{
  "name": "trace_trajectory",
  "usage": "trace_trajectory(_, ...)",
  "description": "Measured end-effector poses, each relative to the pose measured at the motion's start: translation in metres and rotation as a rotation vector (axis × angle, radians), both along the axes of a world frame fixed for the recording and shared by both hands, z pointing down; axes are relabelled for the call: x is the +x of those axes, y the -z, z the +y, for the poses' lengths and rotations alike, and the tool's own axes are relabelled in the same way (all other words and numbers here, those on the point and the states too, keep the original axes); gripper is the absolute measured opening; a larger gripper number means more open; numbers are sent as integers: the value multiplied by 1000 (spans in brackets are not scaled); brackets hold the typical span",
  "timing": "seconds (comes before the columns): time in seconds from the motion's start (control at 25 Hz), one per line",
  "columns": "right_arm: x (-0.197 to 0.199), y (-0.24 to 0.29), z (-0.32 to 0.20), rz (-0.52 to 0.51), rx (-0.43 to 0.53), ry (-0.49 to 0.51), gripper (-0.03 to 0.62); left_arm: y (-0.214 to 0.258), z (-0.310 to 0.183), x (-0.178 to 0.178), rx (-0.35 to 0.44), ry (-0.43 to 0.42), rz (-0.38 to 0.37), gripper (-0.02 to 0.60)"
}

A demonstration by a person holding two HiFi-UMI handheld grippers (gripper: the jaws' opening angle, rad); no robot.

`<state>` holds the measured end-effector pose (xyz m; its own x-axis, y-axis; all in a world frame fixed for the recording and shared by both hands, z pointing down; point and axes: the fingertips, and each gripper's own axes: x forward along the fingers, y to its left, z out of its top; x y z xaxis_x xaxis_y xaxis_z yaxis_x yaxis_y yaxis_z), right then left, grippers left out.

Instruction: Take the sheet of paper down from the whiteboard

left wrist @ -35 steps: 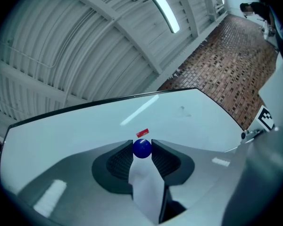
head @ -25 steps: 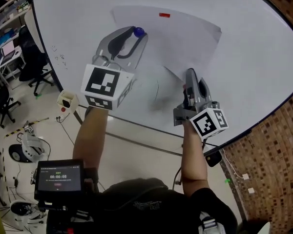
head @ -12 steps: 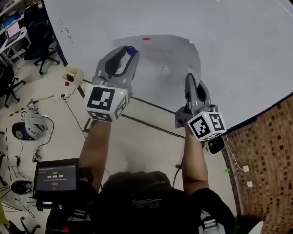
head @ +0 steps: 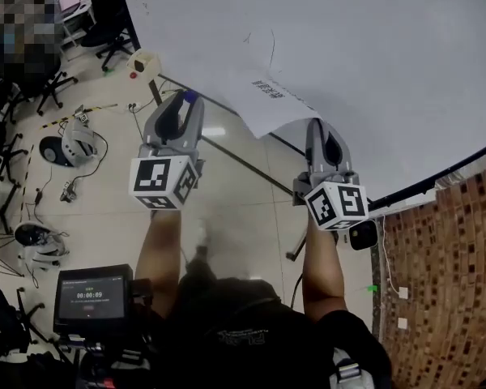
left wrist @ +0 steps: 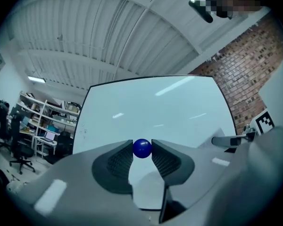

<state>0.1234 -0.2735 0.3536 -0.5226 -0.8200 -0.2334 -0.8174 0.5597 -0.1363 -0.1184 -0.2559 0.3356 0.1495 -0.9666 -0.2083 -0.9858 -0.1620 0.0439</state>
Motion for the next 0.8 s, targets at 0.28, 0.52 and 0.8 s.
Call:
trace_trajectory(0.28,12,-18,62,33,-20,24,12,-22,72,22,-81,46,-39,123)
trace_trajectory(0.52,3,-7,99,83,33,-9,12,-26,97,28,-89,9,-26,123)
trace_trajectory(0.8,-11,-3,125,123,43,-31,12,-24,115,35,-72,-33,-13,123)
